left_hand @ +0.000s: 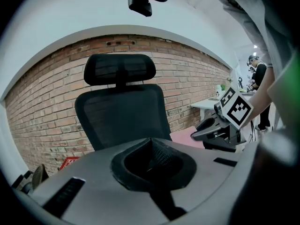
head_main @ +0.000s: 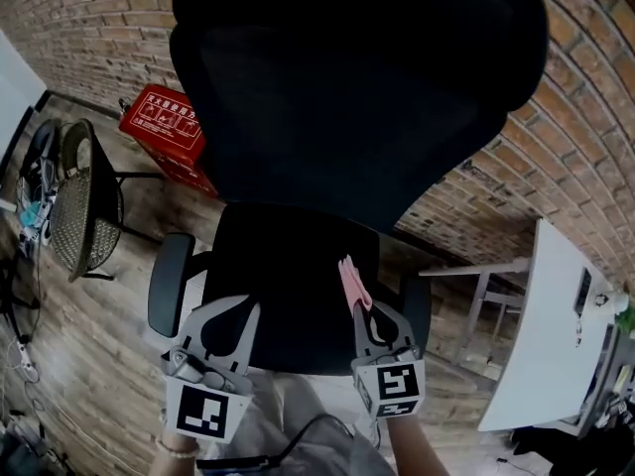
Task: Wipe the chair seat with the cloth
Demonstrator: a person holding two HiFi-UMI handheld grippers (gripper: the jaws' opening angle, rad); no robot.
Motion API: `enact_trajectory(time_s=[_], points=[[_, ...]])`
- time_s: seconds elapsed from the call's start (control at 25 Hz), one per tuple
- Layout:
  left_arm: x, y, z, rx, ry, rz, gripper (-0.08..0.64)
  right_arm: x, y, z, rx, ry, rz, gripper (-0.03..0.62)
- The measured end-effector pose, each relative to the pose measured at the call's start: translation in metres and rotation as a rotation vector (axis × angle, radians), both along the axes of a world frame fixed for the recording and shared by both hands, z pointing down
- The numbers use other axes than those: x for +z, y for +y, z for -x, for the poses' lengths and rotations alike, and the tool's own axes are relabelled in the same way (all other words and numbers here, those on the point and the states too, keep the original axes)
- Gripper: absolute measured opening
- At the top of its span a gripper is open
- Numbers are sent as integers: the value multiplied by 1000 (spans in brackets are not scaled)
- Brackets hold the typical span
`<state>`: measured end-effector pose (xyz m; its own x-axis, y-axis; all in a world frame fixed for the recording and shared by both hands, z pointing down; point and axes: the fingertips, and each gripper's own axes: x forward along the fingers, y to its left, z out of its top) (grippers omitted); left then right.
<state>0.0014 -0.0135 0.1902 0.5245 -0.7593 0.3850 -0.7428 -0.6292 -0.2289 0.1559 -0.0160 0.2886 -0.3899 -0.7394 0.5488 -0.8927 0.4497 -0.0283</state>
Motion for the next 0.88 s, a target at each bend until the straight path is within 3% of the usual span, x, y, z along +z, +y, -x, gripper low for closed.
enact_trajectory(time_s=[0.32, 0.64, 0.88], points=[[66, -33, 10, 42, -5, 38, 18, 89, -41, -19, 151, 73, 39, 55], [126, -59, 22, 85, -1, 73, 18, 175, -75, -59, 360, 133, 106, 55], [166, -77, 31, 81, -8, 97, 18, 223, -105, -66, 389, 204, 130, 55]])
